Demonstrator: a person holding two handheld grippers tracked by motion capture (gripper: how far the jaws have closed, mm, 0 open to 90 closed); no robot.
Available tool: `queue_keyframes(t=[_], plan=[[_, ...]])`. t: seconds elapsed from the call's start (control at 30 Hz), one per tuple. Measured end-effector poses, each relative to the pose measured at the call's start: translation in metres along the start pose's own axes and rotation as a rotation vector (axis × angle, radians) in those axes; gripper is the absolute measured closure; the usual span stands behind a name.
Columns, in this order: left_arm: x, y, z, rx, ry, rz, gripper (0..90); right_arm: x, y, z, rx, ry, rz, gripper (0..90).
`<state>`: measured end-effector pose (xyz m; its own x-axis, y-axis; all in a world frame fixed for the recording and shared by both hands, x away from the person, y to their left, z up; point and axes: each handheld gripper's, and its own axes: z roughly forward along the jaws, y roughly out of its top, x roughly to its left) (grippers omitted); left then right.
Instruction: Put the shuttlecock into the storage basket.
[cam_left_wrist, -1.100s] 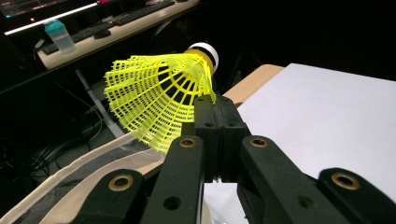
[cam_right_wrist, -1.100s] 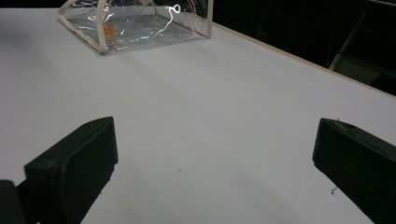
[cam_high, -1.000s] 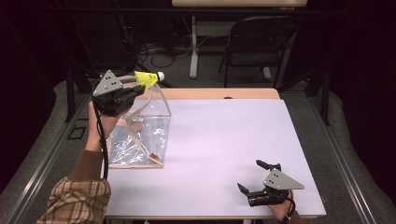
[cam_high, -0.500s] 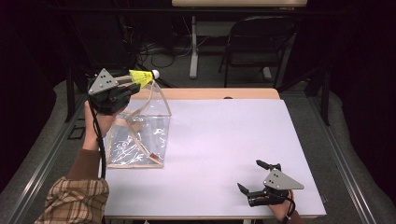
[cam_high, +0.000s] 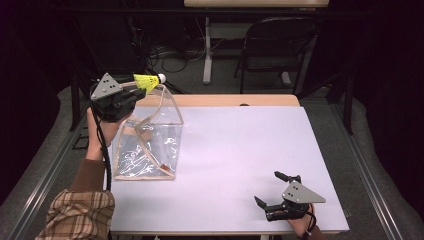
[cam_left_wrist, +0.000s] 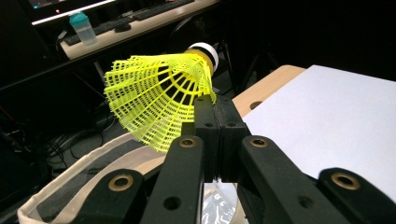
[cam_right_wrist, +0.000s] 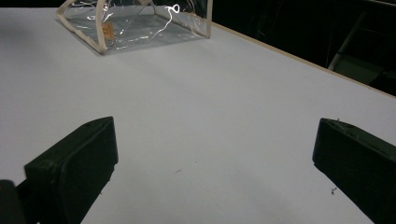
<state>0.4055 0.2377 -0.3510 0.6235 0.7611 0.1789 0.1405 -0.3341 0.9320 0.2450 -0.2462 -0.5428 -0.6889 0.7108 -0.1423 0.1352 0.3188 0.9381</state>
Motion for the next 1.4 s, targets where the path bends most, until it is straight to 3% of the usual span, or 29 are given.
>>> queue_keyframes(t=[1.4], plan=[[0.020,-0.021,0.012,0.049,0.046,-0.065,89.7,0.000,0.000,0.000,0.004,-0.001,0.002,0.0]])
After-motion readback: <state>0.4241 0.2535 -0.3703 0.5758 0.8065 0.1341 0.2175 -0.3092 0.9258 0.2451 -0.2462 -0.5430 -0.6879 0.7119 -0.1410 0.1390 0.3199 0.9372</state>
